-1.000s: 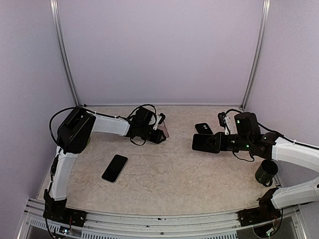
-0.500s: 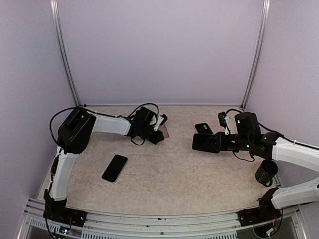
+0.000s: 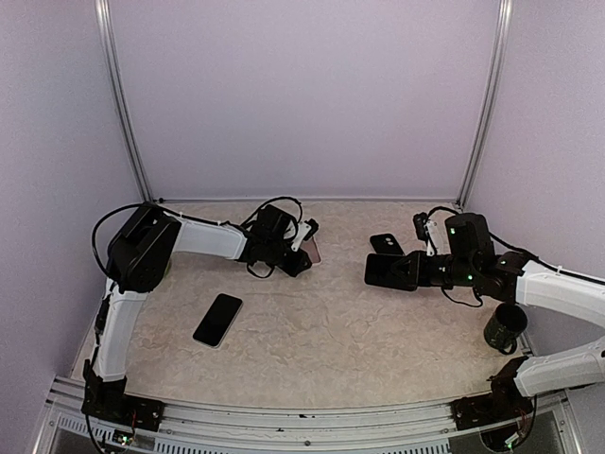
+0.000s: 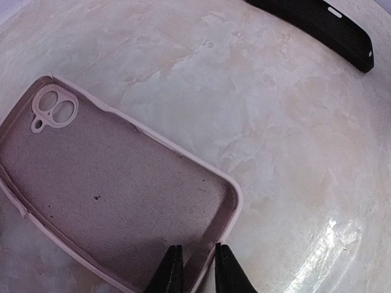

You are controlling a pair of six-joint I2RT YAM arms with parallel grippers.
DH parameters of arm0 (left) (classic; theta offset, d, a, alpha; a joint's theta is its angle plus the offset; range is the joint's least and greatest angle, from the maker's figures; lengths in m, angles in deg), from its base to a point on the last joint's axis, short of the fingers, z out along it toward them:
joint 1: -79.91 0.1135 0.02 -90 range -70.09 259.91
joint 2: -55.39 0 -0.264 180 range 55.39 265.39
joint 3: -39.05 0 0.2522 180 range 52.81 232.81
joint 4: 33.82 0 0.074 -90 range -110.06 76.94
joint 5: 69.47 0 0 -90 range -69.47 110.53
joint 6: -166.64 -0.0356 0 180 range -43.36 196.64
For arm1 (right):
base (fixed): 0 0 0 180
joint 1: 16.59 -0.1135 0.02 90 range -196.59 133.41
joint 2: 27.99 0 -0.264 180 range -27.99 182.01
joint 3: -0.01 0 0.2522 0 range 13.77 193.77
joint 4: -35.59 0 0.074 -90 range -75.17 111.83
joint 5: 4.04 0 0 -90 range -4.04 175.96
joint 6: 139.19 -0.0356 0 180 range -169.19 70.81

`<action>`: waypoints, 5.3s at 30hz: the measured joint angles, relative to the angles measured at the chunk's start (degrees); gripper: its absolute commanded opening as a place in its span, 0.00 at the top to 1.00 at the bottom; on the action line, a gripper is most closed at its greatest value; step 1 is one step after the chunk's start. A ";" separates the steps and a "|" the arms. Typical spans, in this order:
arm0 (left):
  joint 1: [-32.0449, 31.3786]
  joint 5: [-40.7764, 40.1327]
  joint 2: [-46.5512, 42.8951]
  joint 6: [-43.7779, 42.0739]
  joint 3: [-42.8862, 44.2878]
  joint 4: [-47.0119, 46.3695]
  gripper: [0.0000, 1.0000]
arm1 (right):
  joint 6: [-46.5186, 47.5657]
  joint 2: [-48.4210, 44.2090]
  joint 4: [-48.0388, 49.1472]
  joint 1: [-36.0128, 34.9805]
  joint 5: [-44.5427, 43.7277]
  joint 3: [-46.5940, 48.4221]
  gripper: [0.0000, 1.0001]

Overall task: Put the phone into the phone case
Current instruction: Rotate the phone case at the center of the board, then install the phone into the phone case.

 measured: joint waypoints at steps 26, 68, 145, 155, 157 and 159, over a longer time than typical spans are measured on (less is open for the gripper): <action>0.55 1.86 -0.26 -1.40 -0.22 0.26 1.00 | 0.76 1.31 0.04 0.00 -0.26 0.00 1.00; -24.24 -20.02 -9.27 56.59 0.48 9.29 0.96 | 0.83 -9.03 -9.01 1.73 -10.95 3.39 1.00; -6.36 -1.27 -20.96 59.04 -45.48 -49.07 0.54 | -30.40 34.21 15.17 1.38 22.71 13.11 1.00; -6.36 -0.48 -18.51 59.87 -45.48 -49.99 0.45 | -30.53 37.24 16.09 0.24 23.67 15.28 1.00; -6.36 -0.48 -18.25 59.87 -45.48 -50.05 0.44 | -30.53 38.12 16.22 0.13 23.78 15.50 1.00; -6.36 -0.48 -17.81 59.87 -45.48 -50.16 0.44 | -30.53 38.80 16.33 0.04 23.87 15.52 1.00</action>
